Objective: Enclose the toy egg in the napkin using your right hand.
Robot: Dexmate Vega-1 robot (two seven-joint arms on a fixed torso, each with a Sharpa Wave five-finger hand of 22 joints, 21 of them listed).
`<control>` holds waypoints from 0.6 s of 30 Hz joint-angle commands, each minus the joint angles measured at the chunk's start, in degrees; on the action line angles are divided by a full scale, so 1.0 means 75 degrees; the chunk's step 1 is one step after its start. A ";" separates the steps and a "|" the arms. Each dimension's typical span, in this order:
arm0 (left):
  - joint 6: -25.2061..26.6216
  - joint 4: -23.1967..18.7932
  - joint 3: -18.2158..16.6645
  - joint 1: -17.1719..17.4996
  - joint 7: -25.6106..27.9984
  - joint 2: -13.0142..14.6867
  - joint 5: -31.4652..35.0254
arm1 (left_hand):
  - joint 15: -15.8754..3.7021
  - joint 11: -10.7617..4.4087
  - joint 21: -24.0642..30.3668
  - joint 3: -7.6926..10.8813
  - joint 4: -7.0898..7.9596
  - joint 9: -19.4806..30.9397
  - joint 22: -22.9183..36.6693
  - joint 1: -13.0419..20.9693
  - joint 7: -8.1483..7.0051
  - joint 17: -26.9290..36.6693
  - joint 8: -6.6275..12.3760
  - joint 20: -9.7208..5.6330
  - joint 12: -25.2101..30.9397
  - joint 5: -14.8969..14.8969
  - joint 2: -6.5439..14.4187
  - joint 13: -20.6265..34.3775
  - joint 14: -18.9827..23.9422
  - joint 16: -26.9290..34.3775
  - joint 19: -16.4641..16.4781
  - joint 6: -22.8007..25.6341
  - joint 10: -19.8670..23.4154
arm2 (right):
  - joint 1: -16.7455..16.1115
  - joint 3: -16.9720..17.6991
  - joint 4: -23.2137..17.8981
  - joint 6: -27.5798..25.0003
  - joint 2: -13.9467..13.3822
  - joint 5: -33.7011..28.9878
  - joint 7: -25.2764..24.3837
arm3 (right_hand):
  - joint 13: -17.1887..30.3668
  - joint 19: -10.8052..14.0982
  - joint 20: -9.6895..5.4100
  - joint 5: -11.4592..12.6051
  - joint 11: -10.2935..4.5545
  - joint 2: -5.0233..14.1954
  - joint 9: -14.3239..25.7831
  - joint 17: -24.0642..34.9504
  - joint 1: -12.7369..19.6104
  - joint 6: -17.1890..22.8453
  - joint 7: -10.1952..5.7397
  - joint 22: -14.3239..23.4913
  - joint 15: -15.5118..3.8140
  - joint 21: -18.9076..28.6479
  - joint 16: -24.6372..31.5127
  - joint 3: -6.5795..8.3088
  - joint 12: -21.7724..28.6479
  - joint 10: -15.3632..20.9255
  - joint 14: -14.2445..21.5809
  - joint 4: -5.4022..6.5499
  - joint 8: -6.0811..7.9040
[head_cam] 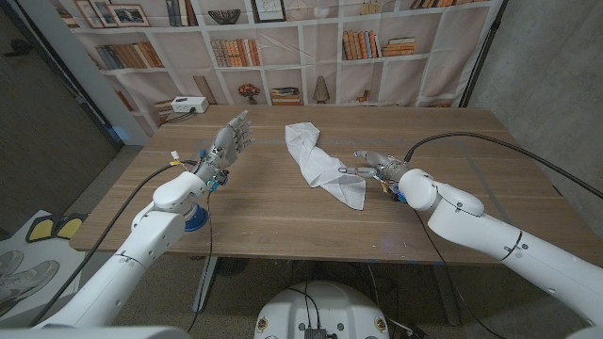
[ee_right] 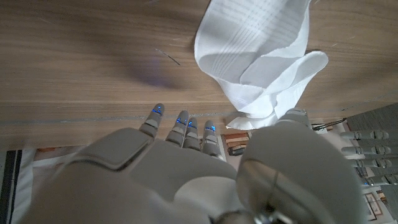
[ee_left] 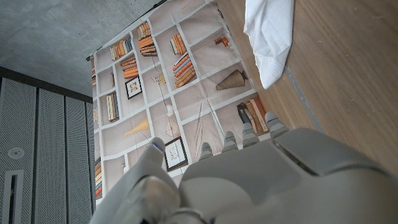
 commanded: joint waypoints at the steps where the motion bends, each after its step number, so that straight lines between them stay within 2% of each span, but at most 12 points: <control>1: -0.0118 0.0333 0.0085 -0.0226 -0.0230 -0.0002 -0.0081 | -0.0009 -0.0025 0.0031 -0.0007 0.0006 0.0020 0.0028 0.0040 0.0039 0.0019 -0.0010 0.0043 0.0007 0.0065 -0.0011 0.0018 -0.0032 0.0035 0.0063 -0.0158 -0.0041 | 0.1057 -0.1504 -0.0793 -0.2014 -0.0345 -0.1134 0.1473 | 0.0073 -0.0218 0.0015 0.0146 0.0099 -0.0071 0.0003 -0.0007 -0.0044 -0.0302 0.0069 0.0043 0.0073 -0.0119 0.0020 -0.0167 -0.0086 -0.0690 -0.0350 0.0007 0.0031; 3: -0.0137 0.0390 0.0099 -0.0259 -0.0269 -0.0004 -0.0093 | -0.0009 -0.0013 0.0031 -0.0007 0.0005 0.0020 0.0028 0.0041 0.0040 0.0018 -0.0010 0.0043 0.0010 0.0065 -0.0011 0.0018 -0.0032 0.0034 0.0064 -0.0159 -0.0036 | 0.1393 -0.1938 -0.0840 -0.2394 -0.0310 -0.1470 0.1834 | 0.0094 -0.0305 0.0021 0.0191 0.0170 -0.0086 -0.0005 -0.0019 -0.0023 -0.0509 0.0114 0.0054 0.0117 -0.0168 -0.0007 -0.0211 -0.0101 -0.0915 -0.0567 -0.0004 0.0010; 4: -0.0154 0.0432 0.0108 -0.0285 -0.0299 -0.0008 -0.0101 | -0.0015 -0.0007 0.0030 -0.0007 0.0005 0.0020 0.0028 0.0042 0.0046 0.0019 -0.0011 0.0043 0.0010 0.0065 -0.0011 0.0018 -0.0033 0.0034 0.0062 -0.0162 -0.0036 | 0.1735 -0.2420 -0.0855 -0.2706 -0.0270 -0.1892 0.2163 | 0.0101 -0.0355 0.0014 0.0209 0.0172 -0.0100 -0.0009 -0.0025 -0.0007 -0.0628 0.0128 0.0058 0.0121 -0.0193 -0.0012 -0.0230 -0.0096 -0.0978 -0.0641 -0.0014 -0.0010; 5: -0.0158 0.0446 0.0112 -0.0295 -0.0304 -0.0007 -0.0102 | -0.0015 -0.0005 0.0029 -0.0007 0.0005 0.0020 0.0028 0.0042 0.0043 0.0019 -0.0011 0.0043 0.0010 0.0065 -0.0011 0.0018 -0.0029 0.0036 0.0061 -0.0161 -0.0036 | 0.1926 -0.2703 -0.0859 -0.2863 -0.0254 -0.2144 0.2352 | 0.0112 -0.0404 0.0023 0.0241 0.0202 -0.0130 -0.0015 -0.0036 0.0012 -0.0792 0.0159 0.0065 0.0148 -0.0221 -0.0025 -0.0270 -0.0106 -0.1141 -0.0793 -0.0027 -0.0018; 6: -0.0160 0.0447 0.0114 -0.0296 -0.0303 -0.0006 -0.0103 | -0.0010 -0.0007 0.0029 -0.0007 0.0005 0.0020 0.0028 0.0043 0.0037 0.0018 -0.0014 0.0043 0.0011 0.0065 -0.0011 0.0018 -0.0032 0.0035 0.0060 -0.0168 -0.0032 | 0.1959 -0.2747 -0.0856 -0.2904 -0.0249 -0.2185 0.2391 | 0.0119 -0.0442 0.0034 0.0261 0.0213 -0.0143 -0.0018 -0.0041 0.0019 -0.0901 0.0183 0.0069 0.0151 -0.0241 -0.0025 -0.0294 -0.0104 -0.1221 -0.0867 -0.0031 -0.0025; 7: -0.0169 0.0470 0.0115 -0.0307 -0.0309 -0.0011 -0.0109 | -0.0014 -0.0003 0.0029 -0.0007 0.0005 0.0020 0.0028 0.0043 0.0039 0.0018 -0.0014 0.0043 0.0010 0.0065 -0.0011 0.0018 -0.0034 0.0034 0.0060 -0.0169 -0.0035 | 0.2275 -0.3246 -0.0846 -0.3147 -0.0177 -0.2661 0.2683 | 0.0125 -0.0471 0.0041 0.0283 0.0233 -0.0149 -0.0021 -0.0046 0.0026 -0.0975 0.0194 0.0073 0.0152 -0.0257 -0.0014 -0.0317 -0.0124 -0.1365 -0.0914 -0.0033 -0.0015; 11: -0.0179 0.0500 0.0115 -0.0323 -0.0309 -0.0005 -0.0117 | -0.0011 0.0003 0.0029 -0.0007 0.0005 0.0020 0.0028 0.0045 0.0047 0.0018 -0.0012 0.0043 0.0011 0.0065 -0.0010 0.0018 -0.0031 0.0035 0.0061 -0.0164 -0.0033 | 0.2995 -0.4400 -0.0708 -0.3697 0.0068 -0.3884 0.3478 | 0.0150 -0.0653 0.0053 0.0366 0.0224 -0.0158 -0.0034 -0.0061 0.0046 -0.1397 0.0270 0.0090 0.0162 -0.0346 -0.0004 -0.0403 -0.0142 -0.1767 -0.1173 -0.0033 -0.0029; 15: -0.0170 0.0529 0.0123 -0.0347 -0.0331 0.0005 -0.0132 | -0.0011 -0.0003 0.0029 -0.0007 0.0005 0.0020 0.0028 0.0047 0.0041 0.0018 -0.0013 0.0043 0.0012 0.0065 -0.0010 0.0018 -0.0034 0.0034 0.0061 -0.0167 -0.0030 | 0.3188 -0.4774 -0.0581 -0.3756 0.0226 -0.4511 0.3829 | 0.0156 -0.0676 0.0070 0.0387 0.0219 -0.0156 -0.0036 -0.0064 0.0042 -0.1445 0.0281 0.0094 0.0164 -0.0359 0.0008 -0.0427 -0.0136 -0.1844 -0.1214 -0.0028 -0.0008; 17: -0.0179 0.0534 0.0124 -0.0349 -0.0321 0.0005 -0.0127 | -0.0005 0.0003 0.0029 -0.0007 0.0005 0.0020 0.0028 0.0048 0.0044 0.0018 -0.0013 0.0043 0.0012 0.0065 -0.0010 0.0018 -0.0033 0.0034 0.0061 -0.0169 -0.0031 | 0.3093 -0.4750 -0.0567 -0.3637 0.0249 -0.4714 0.3771 | 0.0159 -0.0680 0.0078 0.0397 0.0218 -0.0161 -0.0036 -0.0065 0.0034 -0.1405 0.0299 0.0096 0.0159 -0.0363 0.0023 -0.0445 -0.0103 -0.1812 -0.1216 -0.0023 0.0028; 18: -0.0182 0.0538 0.0120 -0.0351 -0.0320 0.0005 -0.0131 | -0.0007 -0.0002 0.0029 -0.0008 0.0005 0.0020 0.0028 0.0048 0.0043 0.0018 -0.0013 0.0043 0.0011 0.0065 -0.0010 0.0018 -0.0036 0.0033 0.0061 -0.0168 -0.0033 | 0.3008 -0.4670 -0.0580 -0.3516 0.0243 -0.4736 0.3720 | 0.0168 -0.0631 0.0065 0.0424 0.0202 -0.0178 -0.0037 -0.0075 0.0048 -0.1292 0.0285 0.0101 0.0136 -0.0349 0.0076 -0.0483 -0.0007 -0.1677 -0.1150 -0.0030 0.0104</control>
